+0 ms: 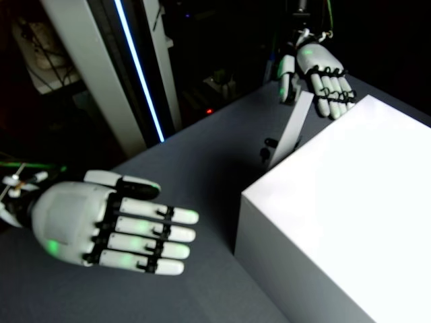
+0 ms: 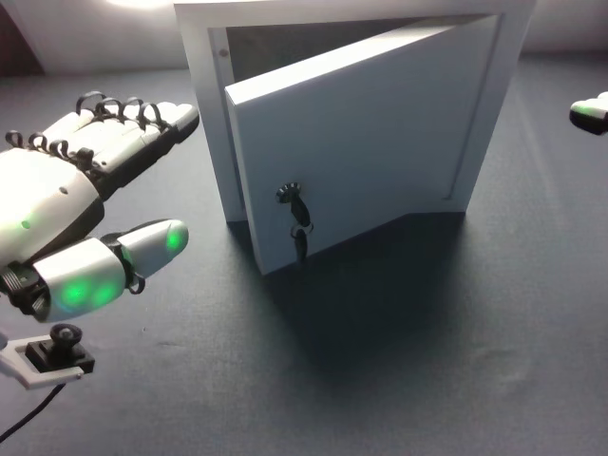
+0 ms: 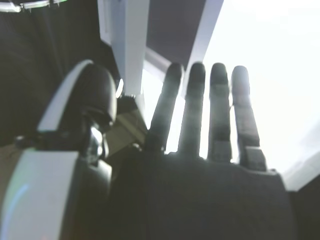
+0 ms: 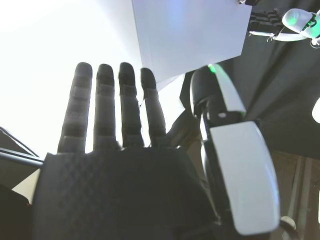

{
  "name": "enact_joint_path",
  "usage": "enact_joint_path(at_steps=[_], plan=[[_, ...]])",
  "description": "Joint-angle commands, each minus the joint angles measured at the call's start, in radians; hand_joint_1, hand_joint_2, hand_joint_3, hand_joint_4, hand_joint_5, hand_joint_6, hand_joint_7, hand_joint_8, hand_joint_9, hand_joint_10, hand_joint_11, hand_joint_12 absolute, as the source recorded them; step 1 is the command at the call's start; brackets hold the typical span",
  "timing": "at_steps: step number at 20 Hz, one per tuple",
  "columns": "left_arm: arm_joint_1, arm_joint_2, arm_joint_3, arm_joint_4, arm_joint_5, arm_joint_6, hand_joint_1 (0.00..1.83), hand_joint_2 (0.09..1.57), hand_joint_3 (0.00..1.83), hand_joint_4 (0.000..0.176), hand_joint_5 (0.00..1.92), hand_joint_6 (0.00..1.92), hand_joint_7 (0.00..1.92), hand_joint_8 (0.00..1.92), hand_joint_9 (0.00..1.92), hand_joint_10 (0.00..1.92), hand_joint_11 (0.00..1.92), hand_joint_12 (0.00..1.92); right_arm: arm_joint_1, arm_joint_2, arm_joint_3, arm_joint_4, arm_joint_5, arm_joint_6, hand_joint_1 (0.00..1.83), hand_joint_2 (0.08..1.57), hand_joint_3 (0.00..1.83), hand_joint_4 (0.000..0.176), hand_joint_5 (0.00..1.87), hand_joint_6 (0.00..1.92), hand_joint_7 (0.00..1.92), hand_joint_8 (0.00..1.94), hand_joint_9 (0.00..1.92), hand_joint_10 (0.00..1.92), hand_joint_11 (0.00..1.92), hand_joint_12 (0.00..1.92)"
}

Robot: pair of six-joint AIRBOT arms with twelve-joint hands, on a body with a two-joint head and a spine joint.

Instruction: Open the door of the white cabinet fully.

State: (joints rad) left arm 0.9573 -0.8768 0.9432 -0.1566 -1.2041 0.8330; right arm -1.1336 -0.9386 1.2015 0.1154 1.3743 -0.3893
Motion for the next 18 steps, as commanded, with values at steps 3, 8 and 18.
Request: enact_joint_path(at_steps=[3,8,18], plan=[[-0.032,-0.021,0.012,0.023,-0.111,-0.009,0.16,1.46,0.0,0.0,0.01,0.0,0.08,0.0,0.12,0.0,0.0,0.45,0.006,0.001,0.01,0.026,0.125,0.013,0.58,1.35,0.0,0.0,0.29,0.0,0.28,0.0,0.24,0.0,0.15,0.18],[-0.056,-0.044,0.026,0.043,-0.099,-0.023,0.13,1.44,0.0,0.0,0.0,0.0,0.04,0.0,0.08,0.0,0.0,0.39,0.006,0.0,0.012,0.024,0.125,0.013,0.55,1.35,0.0,0.0,0.3,0.0,0.27,0.0,0.24,0.0,0.15,0.17],[-0.073,-0.059,0.019,0.097,-0.091,-0.039,0.1,1.49,0.0,0.0,0.0,0.0,0.02,0.0,0.09,0.0,0.0,0.49,0.006,0.0,0.012,0.025,0.125,0.019,0.54,1.37,0.0,0.0,0.29,0.0,0.25,0.0,0.22,0.0,0.16,0.18]])
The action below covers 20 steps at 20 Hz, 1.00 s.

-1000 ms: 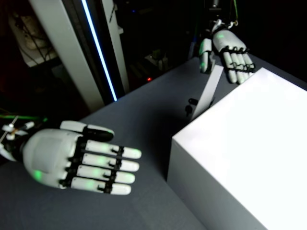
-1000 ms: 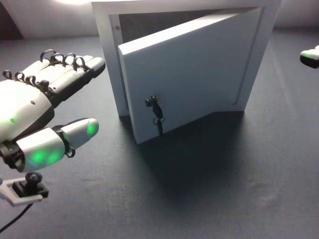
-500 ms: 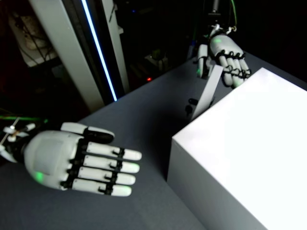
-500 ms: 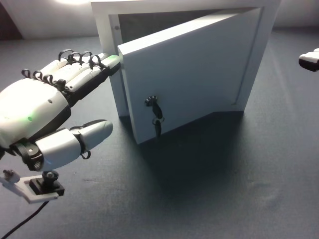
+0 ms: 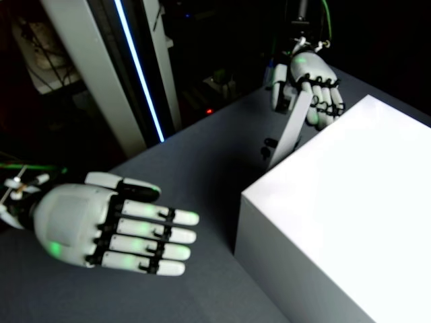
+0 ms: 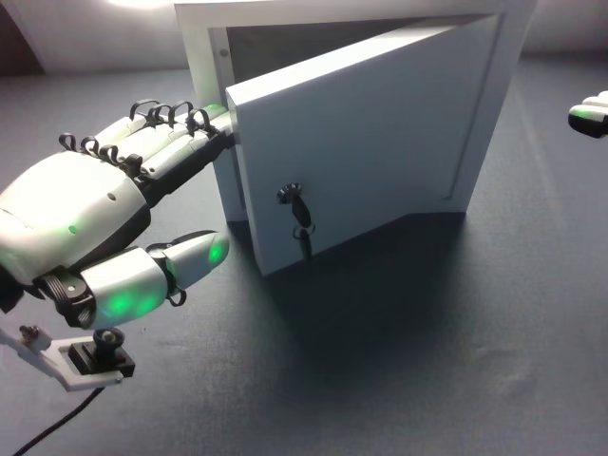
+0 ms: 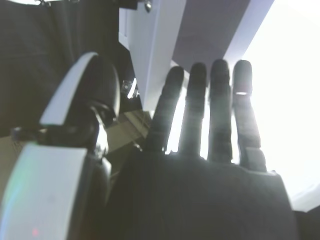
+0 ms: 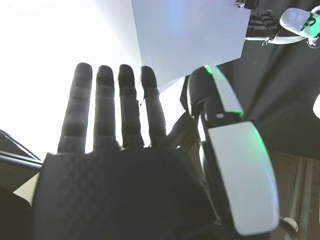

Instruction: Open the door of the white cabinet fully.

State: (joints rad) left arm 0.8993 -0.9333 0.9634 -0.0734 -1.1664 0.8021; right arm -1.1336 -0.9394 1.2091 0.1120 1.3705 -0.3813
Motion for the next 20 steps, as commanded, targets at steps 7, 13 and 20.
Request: enact_joint_path(at_steps=[7,13,20], plan=[[-0.02,-0.005,-0.015,0.054,-0.123,-0.016,0.15,1.51,0.0,0.0,0.03,0.0,0.05,0.0,0.08,0.0,0.0,0.46,0.006,-0.002,0.005,0.029,0.128,0.013,0.54,1.36,0.0,0.0,0.3,0.0,0.27,0.0,0.23,0.0,0.15,0.17],[-0.036,-0.023,-0.01,0.075,-0.088,-0.016,0.13,1.49,0.0,0.0,0.0,0.0,0.09,0.01,0.12,0.0,0.0,0.6,0.006,-0.006,0.005,0.03,0.129,0.016,0.59,1.37,0.0,0.0,0.31,0.0,0.27,0.0,0.23,0.0,0.17,0.18],[-0.07,-0.046,0.0,0.123,-0.042,-0.026,0.24,1.48,0.0,0.0,0.04,0.01,0.13,0.01,0.17,0.01,0.0,0.65,0.006,-0.007,0.007,0.031,0.129,0.018,0.56,1.38,0.0,0.0,0.29,0.0,0.26,0.0,0.23,0.0,0.16,0.19]])
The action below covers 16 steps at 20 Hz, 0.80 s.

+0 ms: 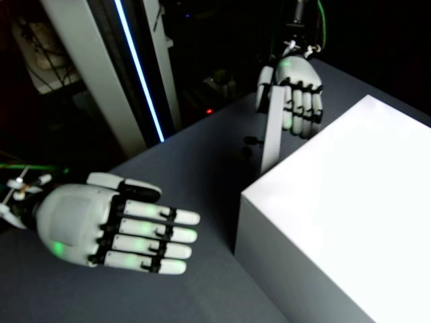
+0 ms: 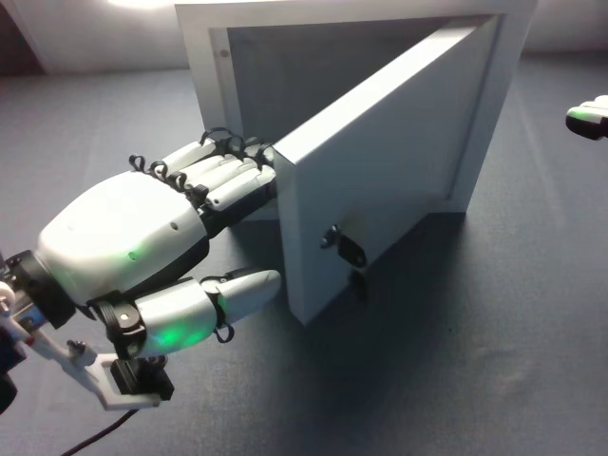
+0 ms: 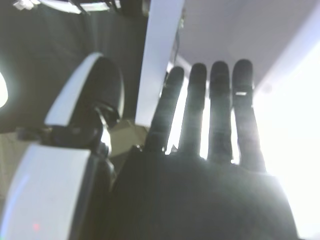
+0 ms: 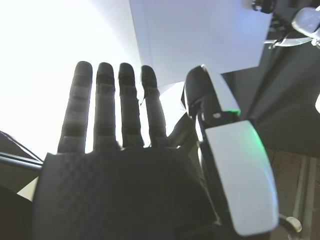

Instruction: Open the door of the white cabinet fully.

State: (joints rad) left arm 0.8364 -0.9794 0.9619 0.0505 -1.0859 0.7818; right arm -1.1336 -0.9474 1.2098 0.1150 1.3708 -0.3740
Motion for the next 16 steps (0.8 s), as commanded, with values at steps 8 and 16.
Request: enact_joint_path(at_steps=[8,16], plan=[[-0.076,-0.044,0.018,0.085,-0.059,-0.021,0.31,1.49,0.0,0.0,0.04,0.0,0.1,0.0,0.15,0.0,0.04,0.42,0.006,-0.005,0.006,0.028,0.128,0.012,0.6,1.39,0.0,0.0,0.3,0.0,0.26,0.0,0.22,0.0,0.16,0.19],[-0.13,-0.091,0.043,0.161,-0.014,-0.068,0.4,1.47,0.0,0.0,0.11,0.0,0.1,0.0,0.15,0.0,0.0,0.52,0.006,-0.006,0.008,0.027,0.128,0.015,0.64,1.39,0.0,0.0,0.31,0.0,0.29,0.01,0.24,0.01,0.15,0.2]])
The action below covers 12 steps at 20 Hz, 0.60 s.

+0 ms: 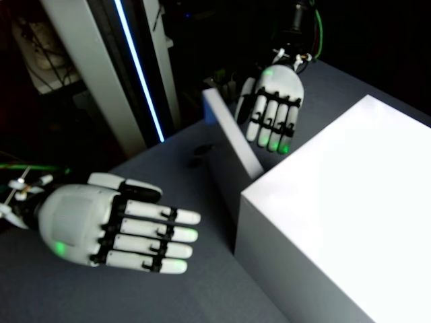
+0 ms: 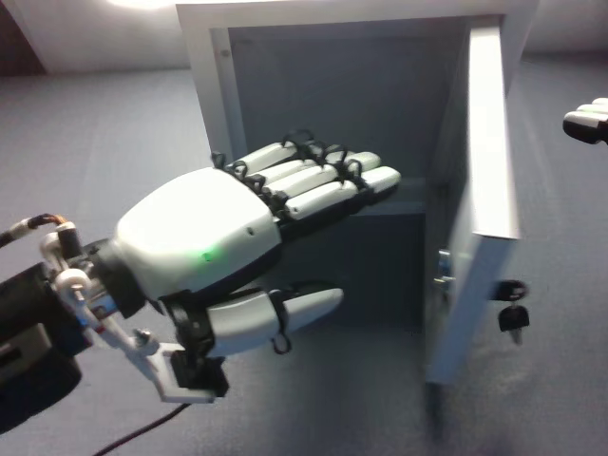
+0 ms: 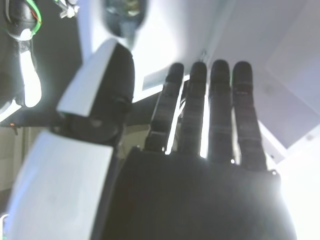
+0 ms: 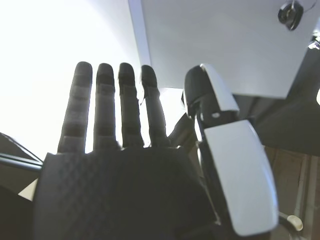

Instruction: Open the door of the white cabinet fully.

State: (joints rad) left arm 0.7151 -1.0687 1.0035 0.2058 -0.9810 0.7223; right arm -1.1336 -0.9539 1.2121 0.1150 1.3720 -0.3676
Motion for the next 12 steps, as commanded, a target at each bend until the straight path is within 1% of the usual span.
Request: enact_joint_path(at_steps=[1,2,3,5,6,7,8,9,10,11,12], plan=[[-0.014,-0.007,0.004,0.013,-0.115,-0.014,0.38,1.46,0.0,0.0,0.11,0.0,0.11,0.0,0.16,0.0,0.01,0.53,0.006,0.0,0.005,0.027,0.127,0.009,0.64,1.39,0.0,0.0,0.3,0.0,0.28,0.0,0.23,0.0,0.14,0.2],[-0.022,-0.017,0.009,0.025,-0.108,-0.023,0.4,1.46,0.0,0.0,0.13,0.0,0.12,0.0,0.17,0.0,0.01,0.53,0.006,-0.001,0.005,0.027,0.127,0.009,0.67,1.38,0.0,0.0,0.3,0.0,0.26,0.0,0.21,0.0,0.12,0.19],[-0.032,-0.028,0.015,0.037,-0.102,-0.032,0.37,1.48,0.0,0.0,0.14,0.0,0.12,0.0,0.18,0.0,0.04,0.48,0.006,-0.001,0.006,0.027,0.127,0.009,0.69,1.38,0.0,0.0,0.3,0.0,0.26,0.0,0.2,0.0,0.11,0.19],[-0.054,-0.051,0.025,0.065,-0.089,-0.047,0.39,1.48,0.0,0.0,0.15,0.0,0.13,0.0,0.18,0.0,0.05,0.46,0.006,-0.001,0.007,0.027,0.127,0.009,0.68,1.37,0.0,0.0,0.31,0.0,0.27,0.0,0.22,0.0,0.13,0.2],[-0.061,-0.058,0.028,0.075,-0.085,-0.051,0.44,1.46,0.0,0.0,0.17,0.0,0.17,0.0,0.21,0.0,0.1,0.41,0.006,-0.002,0.008,0.027,0.127,0.009,0.66,1.37,0.0,0.0,0.33,0.0,0.3,0.0,0.26,0.01,0.14,0.29],[-0.068,-0.065,0.031,0.084,-0.08,-0.054,0.45,1.45,0.0,0.0,0.18,0.0,0.19,0.0,0.23,0.0,0.12,0.4,0.006,-0.003,0.009,0.026,0.127,0.009,0.64,1.37,0.0,0.0,0.33,0.0,0.3,0.0,0.27,0.0,0.11,0.39],[-0.074,-0.073,0.034,0.089,-0.078,-0.057,0.46,1.45,0.0,0.0,0.17,0.0,0.18,0.0,0.21,0.0,0.1,0.38,0.006,-0.004,0.01,0.026,0.127,0.009,0.63,1.38,0.0,0.0,0.32,0.0,0.29,0.0,0.26,0.0,0.07,0.5],[-0.079,-0.082,0.039,0.092,-0.078,-0.061,0.45,1.45,0.0,0.0,0.21,0.01,0.21,0.01,0.22,0.0,0.09,0.38,0.006,-0.004,0.011,0.026,0.127,0.009,0.58,1.38,0.0,0.023,0.33,0.0,0.29,0.0,0.24,0.0,0.01,0.52],[-0.081,-0.088,0.042,0.094,-0.078,-0.064,0.58,1.39,0.0,0.0,0.23,0.01,0.22,0.01,0.22,0.0,0.09,0.37,0.006,-0.005,0.012,0.026,0.127,0.009,0.59,1.37,0.0,0.029,0.33,0.0,0.28,0.0,0.22,0.0,0.0,0.48],[-0.086,-0.097,0.047,0.096,-0.078,-0.066,0.62,1.38,0.0,0.0,0.24,0.0,0.24,0.0,0.23,0.0,0.12,0.35,0.006,-0.005,0.013,0.025,0.127,0.009,0.58,1.37,0.0,0.021,0.32,0.0,0.28,0.0,0.22,0.0,0.0,0.46],[-0.089,-0.102,0.049,0.097,-0.078,-0.066,0.72,1.31,0.0,0.0,0.28,0.0,0.26,0.0,0.25,0.0,0.13,0.33,0.006,-0.005,0.013,0.025,0.127,0.009,0.59,1.38,0.0,0.003,0.3,0.0,0.27,0.0,0.22,0.0,0.0,0.5]])
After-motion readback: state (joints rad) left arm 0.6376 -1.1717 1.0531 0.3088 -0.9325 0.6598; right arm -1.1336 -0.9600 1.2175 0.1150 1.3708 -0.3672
